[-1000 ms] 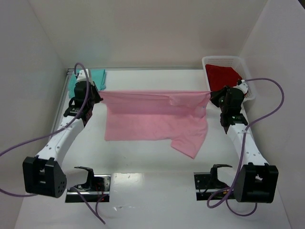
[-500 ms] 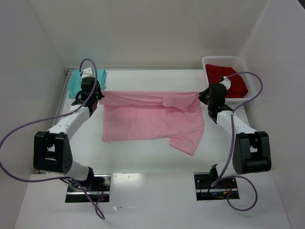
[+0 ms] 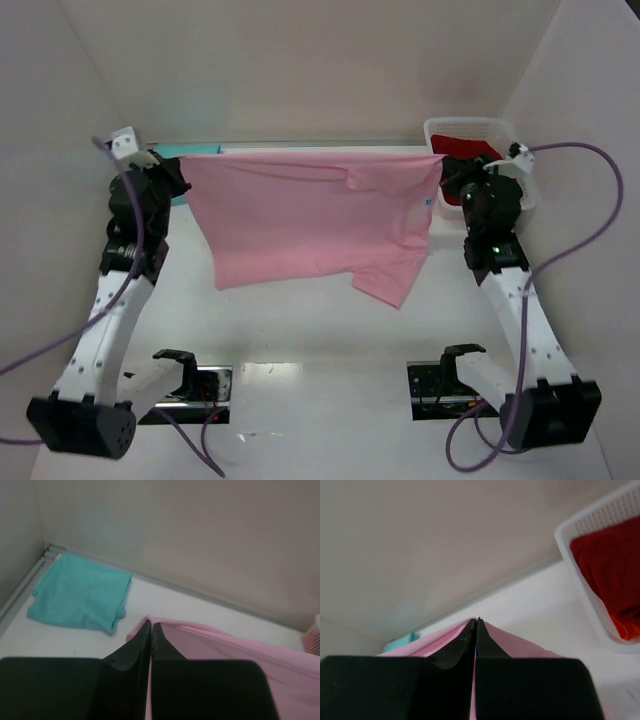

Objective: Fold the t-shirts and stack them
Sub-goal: Flatten out the tshirt

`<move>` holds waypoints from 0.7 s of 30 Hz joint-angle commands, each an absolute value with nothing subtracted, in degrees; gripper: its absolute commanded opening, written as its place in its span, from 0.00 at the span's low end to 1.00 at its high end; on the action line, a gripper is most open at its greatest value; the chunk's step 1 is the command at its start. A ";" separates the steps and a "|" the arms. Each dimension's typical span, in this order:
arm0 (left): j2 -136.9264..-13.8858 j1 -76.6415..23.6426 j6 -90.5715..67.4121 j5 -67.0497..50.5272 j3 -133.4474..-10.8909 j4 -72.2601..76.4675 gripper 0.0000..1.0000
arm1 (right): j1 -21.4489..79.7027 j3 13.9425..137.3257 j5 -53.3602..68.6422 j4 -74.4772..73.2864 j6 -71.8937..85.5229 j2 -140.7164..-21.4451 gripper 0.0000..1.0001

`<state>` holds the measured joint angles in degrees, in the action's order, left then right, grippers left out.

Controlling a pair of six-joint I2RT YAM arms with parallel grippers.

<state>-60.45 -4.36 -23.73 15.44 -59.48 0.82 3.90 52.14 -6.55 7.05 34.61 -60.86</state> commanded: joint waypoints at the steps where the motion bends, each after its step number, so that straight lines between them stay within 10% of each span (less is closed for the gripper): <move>1: -48.27 -3.87 -25.14 14.94 -61.08 -3.58 0.00 | 4.57 56.07 -5.80 3.61 36.29 -47.92 0.00; 21: -24.95 -3.87 -20.39 17.05 -79.10 -25.40 0.00 | 5.98 75.58 -8.44 -22.49 31.90 -25.22 0.00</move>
